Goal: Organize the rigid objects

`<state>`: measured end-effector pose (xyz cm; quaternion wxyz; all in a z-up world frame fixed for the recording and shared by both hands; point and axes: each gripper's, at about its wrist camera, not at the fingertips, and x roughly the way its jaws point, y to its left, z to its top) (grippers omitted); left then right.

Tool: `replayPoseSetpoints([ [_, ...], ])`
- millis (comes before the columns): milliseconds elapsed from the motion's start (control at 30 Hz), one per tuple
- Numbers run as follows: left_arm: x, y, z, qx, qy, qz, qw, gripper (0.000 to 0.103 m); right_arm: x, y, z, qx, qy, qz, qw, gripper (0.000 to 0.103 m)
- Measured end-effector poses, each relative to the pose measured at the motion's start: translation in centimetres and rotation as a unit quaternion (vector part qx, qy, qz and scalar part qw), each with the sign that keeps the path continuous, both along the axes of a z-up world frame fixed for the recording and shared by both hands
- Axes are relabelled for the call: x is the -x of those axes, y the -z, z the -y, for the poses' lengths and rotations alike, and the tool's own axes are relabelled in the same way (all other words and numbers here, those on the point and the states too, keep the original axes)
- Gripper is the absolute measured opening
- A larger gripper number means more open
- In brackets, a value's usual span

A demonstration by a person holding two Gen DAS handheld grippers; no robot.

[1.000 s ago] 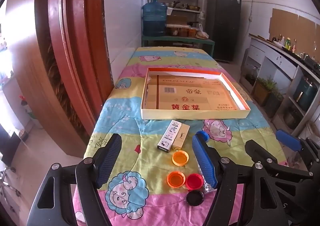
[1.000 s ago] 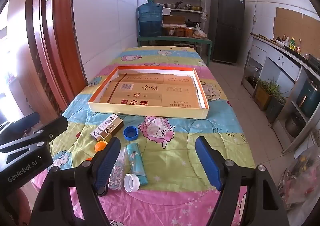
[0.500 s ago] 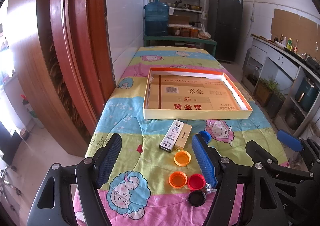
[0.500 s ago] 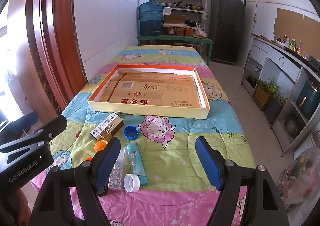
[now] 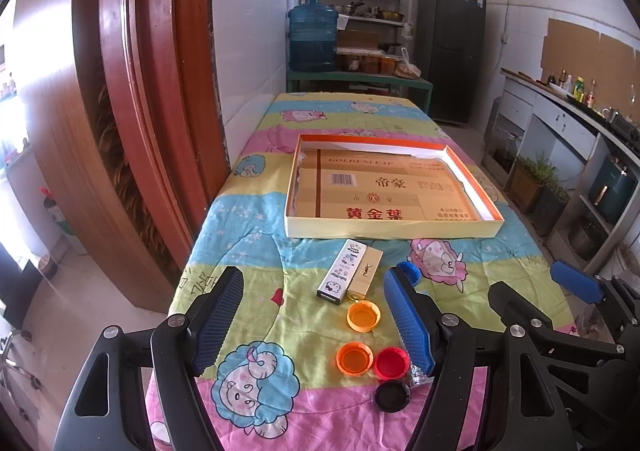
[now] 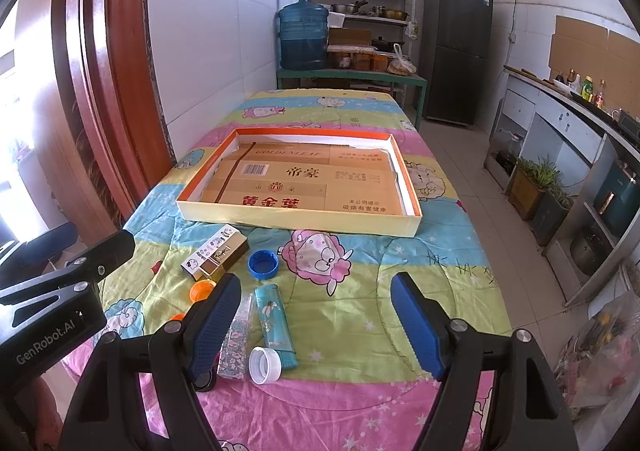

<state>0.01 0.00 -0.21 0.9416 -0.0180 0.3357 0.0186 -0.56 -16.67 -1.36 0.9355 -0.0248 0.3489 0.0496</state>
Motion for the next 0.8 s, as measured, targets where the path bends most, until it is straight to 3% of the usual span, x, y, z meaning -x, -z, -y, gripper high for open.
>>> replayPoseSetpoints([
  [800, -0.15, 0.57, 0.01, 0.006, -0.001, -0.007, 1.0000, 0.075, -0.21, 0.70, -0.13, -0.002, -0.002, -0.009, 1.000, 0.077],
])
